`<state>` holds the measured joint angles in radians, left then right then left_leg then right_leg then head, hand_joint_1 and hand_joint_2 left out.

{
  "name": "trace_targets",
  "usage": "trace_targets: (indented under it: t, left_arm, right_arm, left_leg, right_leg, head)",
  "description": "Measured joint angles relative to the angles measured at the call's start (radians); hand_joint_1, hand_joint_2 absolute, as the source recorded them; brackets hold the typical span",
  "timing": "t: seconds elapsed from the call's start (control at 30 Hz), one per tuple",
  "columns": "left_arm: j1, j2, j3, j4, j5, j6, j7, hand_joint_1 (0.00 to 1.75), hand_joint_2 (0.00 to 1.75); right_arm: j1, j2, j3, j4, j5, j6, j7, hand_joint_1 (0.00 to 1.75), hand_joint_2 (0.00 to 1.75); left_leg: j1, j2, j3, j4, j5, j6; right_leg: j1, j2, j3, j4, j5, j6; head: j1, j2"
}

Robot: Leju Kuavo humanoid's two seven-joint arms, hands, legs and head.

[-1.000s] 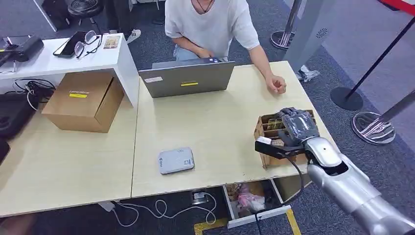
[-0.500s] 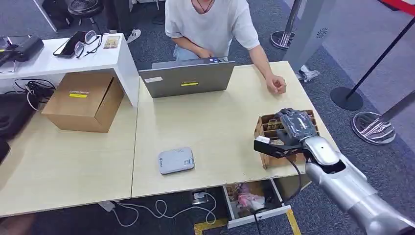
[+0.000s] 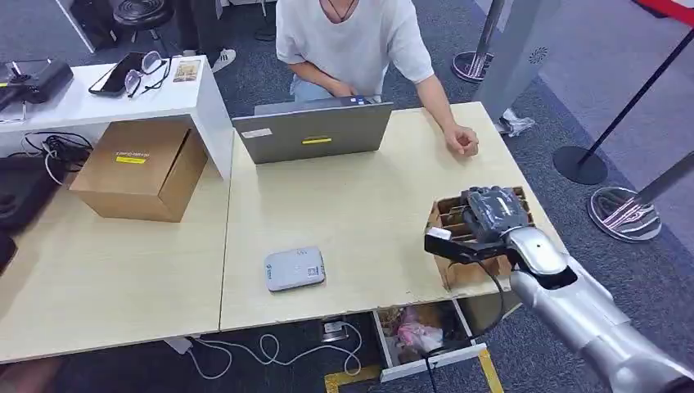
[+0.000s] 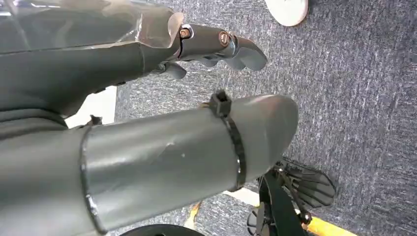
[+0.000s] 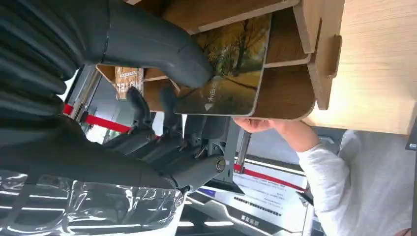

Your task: Pass the card to the sensor for recognition and then transmit it.

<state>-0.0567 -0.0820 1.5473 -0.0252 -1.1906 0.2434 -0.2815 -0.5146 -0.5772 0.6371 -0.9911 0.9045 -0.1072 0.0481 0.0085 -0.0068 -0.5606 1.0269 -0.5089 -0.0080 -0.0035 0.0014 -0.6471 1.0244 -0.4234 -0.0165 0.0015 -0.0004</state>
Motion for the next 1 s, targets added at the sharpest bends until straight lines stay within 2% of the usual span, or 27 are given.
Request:
trace_targets:
  t: [0.27, 0.47, 0.73, 1.0]
  left_arm:
    - [0.0, 0.0, 0.0, 0.0, 0.0, 0.0, 0.0, 0.0, 0.0]
    - [0.0, 0.0, 0.0, 0.0, -0.002, 0.0, 0.0, 0.0, 0.0]
    - [0.0, 0.0, 0.0, 0.0, -0.006, 0.0, -0.002, 0.0, 0.0]
    - [-0.003, 0.0, 0.0, 0.0, -0.019, -0.001, -0.002, 0.0, 0.0]
  right_arm:
    - [-0.001, 0.001, 0.001, 0.0, -0.001, -0.004, -0.006, 1.75, 1.75]
    - [-0.001, 0.002, 0.001, -0.005, -0.008, -0.041, -0.02, 1.75, 1.75]
    - [-0.005, 0.002, -0.032, -0.128, -0.038, -0.118, -0.061, 1.75, 1.75]
    - [-0.04, 0.004, -0.052, -0.259, -0.082, -0.148, -0.116, 1.75, 1.75]
  left_leg:
    - [0.0, 0.0, 0.0, 0.0, 0.0, 0.0]
    - [0.0, 0.0, 0.0, 0.0, 0.0, 0.0]
    - [0.0, 0.0, 0.0, 0.0, 0.0, 0.0]
    - [0.0, 0.0, 0.0, 0.0, 0.0, 0.0]
  right_leg:
    - [0.0, 0.0, 0.0, 0.0, 0.0, 0.0]
    - [0.0, 0.0, 0.0, 0.0, 0.0, 0.0]
    - [0.0, 0.0, 0.0, 0.0, 0.0, 0.0]
    - [0.0, 0.0, 0.0, 0.0, 0.0, 0.0]
  head:
    - [0.0, 0.0]
    - [0.0, 0.0]
    - [-0.001, 0.0]
    - [0.0, 0.0]
